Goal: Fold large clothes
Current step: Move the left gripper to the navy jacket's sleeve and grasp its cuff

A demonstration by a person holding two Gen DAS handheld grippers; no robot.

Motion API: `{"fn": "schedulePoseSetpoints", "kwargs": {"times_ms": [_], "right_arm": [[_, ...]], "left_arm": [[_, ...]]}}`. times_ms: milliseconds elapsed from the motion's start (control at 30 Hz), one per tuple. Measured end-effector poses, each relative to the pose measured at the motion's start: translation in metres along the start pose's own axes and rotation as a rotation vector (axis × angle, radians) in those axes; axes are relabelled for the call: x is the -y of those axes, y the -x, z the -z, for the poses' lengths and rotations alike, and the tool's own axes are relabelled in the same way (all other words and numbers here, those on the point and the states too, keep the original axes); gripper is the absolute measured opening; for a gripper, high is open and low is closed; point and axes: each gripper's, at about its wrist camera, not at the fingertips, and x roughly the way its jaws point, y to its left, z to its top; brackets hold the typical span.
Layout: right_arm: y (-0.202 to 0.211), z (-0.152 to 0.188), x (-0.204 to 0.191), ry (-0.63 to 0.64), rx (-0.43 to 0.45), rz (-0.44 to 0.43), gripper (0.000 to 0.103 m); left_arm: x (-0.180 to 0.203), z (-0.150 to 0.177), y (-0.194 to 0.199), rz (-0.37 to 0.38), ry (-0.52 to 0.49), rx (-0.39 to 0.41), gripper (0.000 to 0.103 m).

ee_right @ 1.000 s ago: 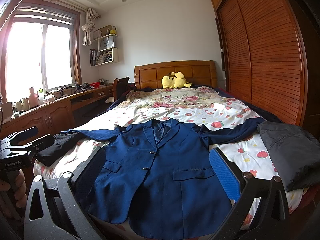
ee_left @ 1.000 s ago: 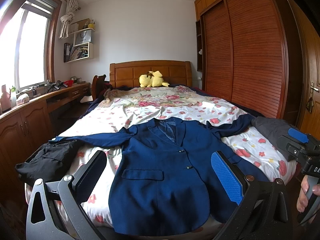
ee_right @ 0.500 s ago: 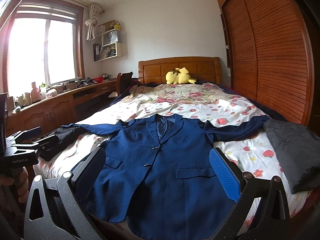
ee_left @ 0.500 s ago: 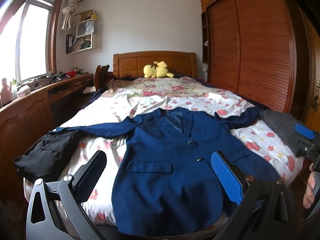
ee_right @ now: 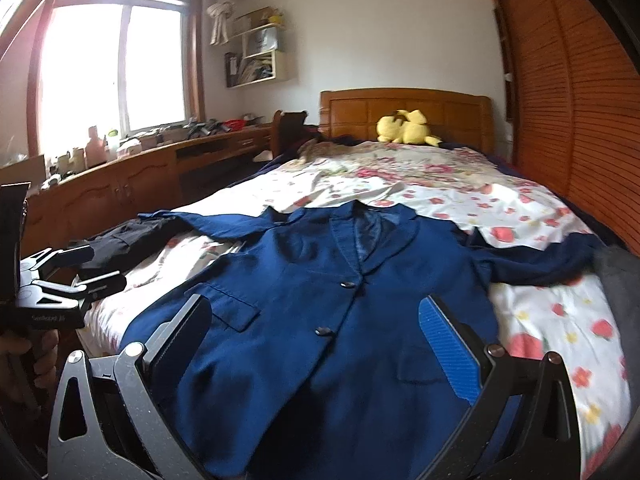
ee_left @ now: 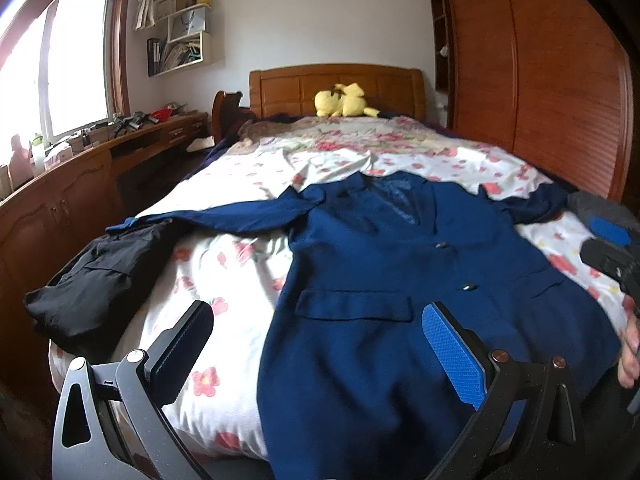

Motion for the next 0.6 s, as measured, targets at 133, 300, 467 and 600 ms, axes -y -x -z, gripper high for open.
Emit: {"fn": "schedulePoseSetpoints", "kwargs": {"times_ms": [133, 300, 467, 600], "right_arm": [[-0.037, -0.006, -0.002, 0.019, -0.019, -0.040, 0.103], [-0.083, -0.017, -0.001, 0.039, -0.054, -0.091, 0.103], [-0.135, -0.022, -0.002, 0.059, -0.098, -0.129, 0.103], [-0.168, -0.013, -0.001, 0.073, -0.143, -0.158, 0.103]], "left_arm": [[-0.003, -0.001, -0.010, -0.014, 0.001, -0.021, 0.103], [-0.006, -0.004, -0.018, -0.030, 0.010, -0.041, 0.103], [-0.016, -0.010, -0.031, -0.038, 0.045, -0.063, 0.103], [-0.024, -0.018, -0.042, -0.060, 0.066, -0.082, 0.103]]}}
